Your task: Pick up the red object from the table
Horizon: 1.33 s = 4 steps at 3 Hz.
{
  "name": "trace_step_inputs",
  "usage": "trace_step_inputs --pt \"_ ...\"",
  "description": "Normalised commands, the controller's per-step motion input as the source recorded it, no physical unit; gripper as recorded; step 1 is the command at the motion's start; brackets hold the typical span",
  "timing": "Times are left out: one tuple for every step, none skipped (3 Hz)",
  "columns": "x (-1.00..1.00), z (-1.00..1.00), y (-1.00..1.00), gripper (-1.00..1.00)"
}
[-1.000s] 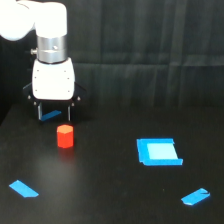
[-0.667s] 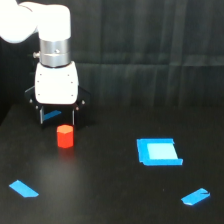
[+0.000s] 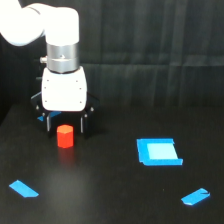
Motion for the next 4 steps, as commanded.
trace_step_inputs --pt "0.24 -0.15 -0.48 0.99" --pt "0.18 -0.27 -0.01 -0.13" --pt "0.1 -0.17 0.04 -0.91" --pt "0.08 -0.2 0.06 -0.95"
